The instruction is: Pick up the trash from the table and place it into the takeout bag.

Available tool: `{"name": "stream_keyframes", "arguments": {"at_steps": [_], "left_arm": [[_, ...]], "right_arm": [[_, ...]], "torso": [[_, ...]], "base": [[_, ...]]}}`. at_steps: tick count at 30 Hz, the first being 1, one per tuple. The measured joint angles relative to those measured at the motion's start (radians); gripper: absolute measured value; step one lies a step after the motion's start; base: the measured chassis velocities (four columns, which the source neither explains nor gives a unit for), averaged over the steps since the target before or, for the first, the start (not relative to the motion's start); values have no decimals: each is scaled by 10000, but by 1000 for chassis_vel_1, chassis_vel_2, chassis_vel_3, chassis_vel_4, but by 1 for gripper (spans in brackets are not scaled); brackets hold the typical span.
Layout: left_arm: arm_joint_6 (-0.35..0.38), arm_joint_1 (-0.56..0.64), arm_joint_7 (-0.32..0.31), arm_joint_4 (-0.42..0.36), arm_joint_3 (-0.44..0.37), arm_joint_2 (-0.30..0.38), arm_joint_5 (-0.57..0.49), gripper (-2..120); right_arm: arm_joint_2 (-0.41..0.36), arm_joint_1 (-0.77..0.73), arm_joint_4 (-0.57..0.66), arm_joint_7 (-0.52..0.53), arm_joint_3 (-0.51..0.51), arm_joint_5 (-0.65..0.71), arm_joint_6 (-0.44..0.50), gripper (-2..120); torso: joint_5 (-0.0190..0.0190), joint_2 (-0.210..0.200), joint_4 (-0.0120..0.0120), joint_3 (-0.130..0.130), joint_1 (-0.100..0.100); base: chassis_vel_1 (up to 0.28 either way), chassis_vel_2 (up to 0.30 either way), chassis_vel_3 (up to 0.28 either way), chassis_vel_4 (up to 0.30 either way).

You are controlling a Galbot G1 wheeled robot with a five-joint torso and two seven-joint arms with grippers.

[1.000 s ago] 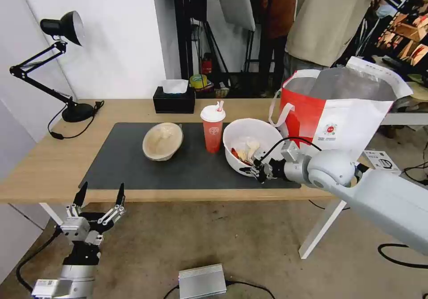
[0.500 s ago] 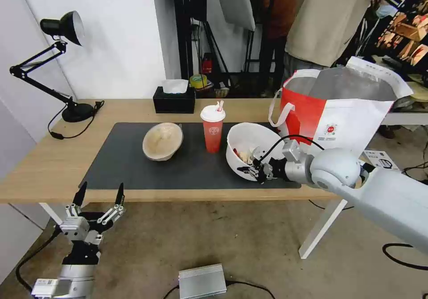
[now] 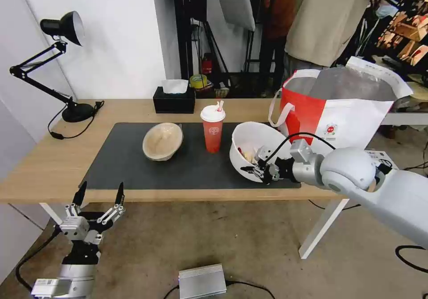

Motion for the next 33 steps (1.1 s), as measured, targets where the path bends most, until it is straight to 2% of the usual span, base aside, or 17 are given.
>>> {"name": "stream_keyframes", "arguments": {"at_steps": [12, 19, 33], "left_arm": [[-101, 35, 4, -19, -40, 26, -36, 100], [-116, 11, 6, -31, -57, 76, -44, 100], [-116, -10, 3, -81, -106, 74, -37, 100]], "right_arm": [[-754, -425, 1218, -98, 745, -6, -25, 0], [-1677, -866, 2300, -373, 1541, -112, 233, 0], [-2676, -168, 3079, -539, 1953, 24, 776, 0]], "torso": [[0, 0, 2, 0, 1], [0, 0, 0, 1, 0], [0, 0, 0, 1, 0]], "base": [[0, 0, 0, 0], [0, 0, 0, 0], [0, 0, 0, 0]]}}
